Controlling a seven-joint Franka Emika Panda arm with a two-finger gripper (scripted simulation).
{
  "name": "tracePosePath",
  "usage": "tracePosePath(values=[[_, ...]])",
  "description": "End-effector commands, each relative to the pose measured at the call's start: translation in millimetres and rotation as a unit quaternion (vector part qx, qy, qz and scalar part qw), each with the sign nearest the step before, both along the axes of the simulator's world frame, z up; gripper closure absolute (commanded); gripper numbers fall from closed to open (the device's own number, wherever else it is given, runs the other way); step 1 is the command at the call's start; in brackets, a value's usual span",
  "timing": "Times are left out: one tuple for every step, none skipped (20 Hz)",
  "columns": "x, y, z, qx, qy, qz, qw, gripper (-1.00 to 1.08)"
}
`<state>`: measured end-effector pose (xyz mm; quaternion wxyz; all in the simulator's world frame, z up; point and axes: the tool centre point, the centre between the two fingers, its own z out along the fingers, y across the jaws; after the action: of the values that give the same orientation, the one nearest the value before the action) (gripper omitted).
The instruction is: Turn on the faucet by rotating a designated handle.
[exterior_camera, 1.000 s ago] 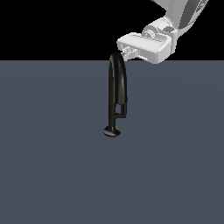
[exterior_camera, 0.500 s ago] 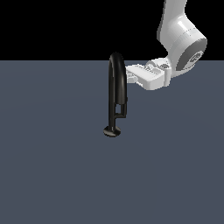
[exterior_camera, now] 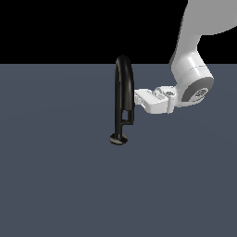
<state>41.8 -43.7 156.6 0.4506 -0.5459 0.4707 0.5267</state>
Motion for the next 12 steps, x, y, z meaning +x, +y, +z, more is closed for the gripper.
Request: tracePosePath(values=[[1.0, 1.4, -8.5, 0.010, 0.011, -0.011, 0.9998, 1.08], [1.1, 1.9, -10.9, 0.013, 0.014, -0.014, 0.9997, 1.08], [1.1, 2.2, -12.8, 0.015, 0.016, -0.016, 0.9996, 1.08], [1.1, 2.5, -14.1, 0.016, 0.018, -0.018, 0.9995, 1.08], [1.1, 2.7, -14.9, 0.017, 0.019, -0.019, 0.9995, 1.08], [1.1, 2.7, -15.2, 0.017, 0.019, -0.019, 0.9995, 1.08], [1.1, 2.7, -15.2, 0.017, 0.019, -0.019, 0.9995, 1.08], [1.1, 2.7, -15.2, 0.017, 0.019, -0.019, 0.9995, 1.08], [1.1, 2.7, -15.2, 0.017, 0.019, -0.019, 0.9995, 1.08], [0.9, 2.8, -15.3, 0.017, 0.019, -0.019, 0.9995, 1.08], [-1.4, 2.5, -14.4, 0.017, 0.019, -0.019, 0.9995, 1.08], [-3.7, 2.3, -13.5, 0.017, 0.019, -0.019, 0.9995, 1.08]])
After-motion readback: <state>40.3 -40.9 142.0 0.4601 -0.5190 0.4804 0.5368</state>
